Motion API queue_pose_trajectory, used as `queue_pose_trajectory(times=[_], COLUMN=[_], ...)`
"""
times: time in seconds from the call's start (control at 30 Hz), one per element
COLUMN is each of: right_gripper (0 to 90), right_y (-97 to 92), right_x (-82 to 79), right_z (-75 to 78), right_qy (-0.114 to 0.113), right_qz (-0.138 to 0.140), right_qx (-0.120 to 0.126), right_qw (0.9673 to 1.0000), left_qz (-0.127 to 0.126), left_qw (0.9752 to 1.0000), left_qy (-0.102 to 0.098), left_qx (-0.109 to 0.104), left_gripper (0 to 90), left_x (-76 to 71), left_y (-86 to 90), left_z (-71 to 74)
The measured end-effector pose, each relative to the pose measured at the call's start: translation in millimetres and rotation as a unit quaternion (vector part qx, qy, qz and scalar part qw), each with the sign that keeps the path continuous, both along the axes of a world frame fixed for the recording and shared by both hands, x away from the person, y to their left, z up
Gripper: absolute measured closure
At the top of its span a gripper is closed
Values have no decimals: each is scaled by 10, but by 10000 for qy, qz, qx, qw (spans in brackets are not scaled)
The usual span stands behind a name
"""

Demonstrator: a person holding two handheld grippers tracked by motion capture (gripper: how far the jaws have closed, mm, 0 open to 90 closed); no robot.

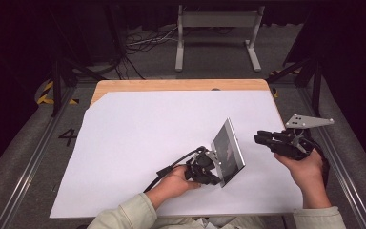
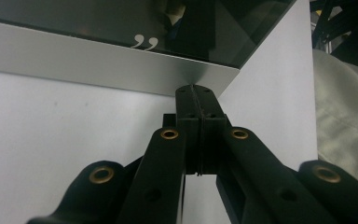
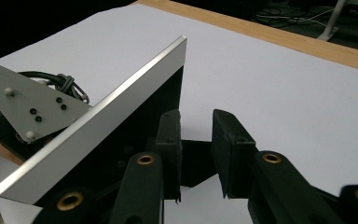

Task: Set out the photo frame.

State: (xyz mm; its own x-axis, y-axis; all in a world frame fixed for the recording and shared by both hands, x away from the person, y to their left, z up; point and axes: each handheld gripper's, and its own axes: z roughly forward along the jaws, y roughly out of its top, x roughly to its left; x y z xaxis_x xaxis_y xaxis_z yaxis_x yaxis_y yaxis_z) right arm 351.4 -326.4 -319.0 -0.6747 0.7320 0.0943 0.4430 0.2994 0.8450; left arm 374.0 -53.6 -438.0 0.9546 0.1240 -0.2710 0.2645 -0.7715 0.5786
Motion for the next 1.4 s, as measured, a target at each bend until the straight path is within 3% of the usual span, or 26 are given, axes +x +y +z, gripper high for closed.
queue_pose_trajectory(times=[0.47, 0.73, 0.8, 0.93, 1.23, 1.33, 1.4], right_gripper=[719, 709, 705, 698, 684, 682, 671], right_y=[-71, -90, -88, -87, -52, -44, -31], right_x=[-58, -74, -80, -92, -60, -56, -72], right_z=[53, 66, 73, 98, 107, 112, 144], right_qy=[-8, 10, 6, -46, -72, -99, -182], right_qz=[-155, -155, -157, -158, -115, -86, -82], right_qx=[77, 94, 89, 101, 88, 92, 93], right_qw=[9999, 9998, 9998, 9998, 9999, 9999, 9998], left_qz=[-22, -8, 11, 200, 434, 546, 763], left_qw=[10000, 10000, 10000, 9997, 9988, 9980, 9959], left_qy=[7, 12, 51, 149, -131, -219, -304], left_qx=[-56, -26, -69, -51, -181, -245, -390], left_gripper=[900, 900, 898, 793, 633, 608, 602], left_x=[-6, -1, 11, 41, 91, 104, 138], left_y=[-209, -173, -116, 14, 416, 509, 678], left_z=[-1, 12, 35, 82, 245, 284, 351])
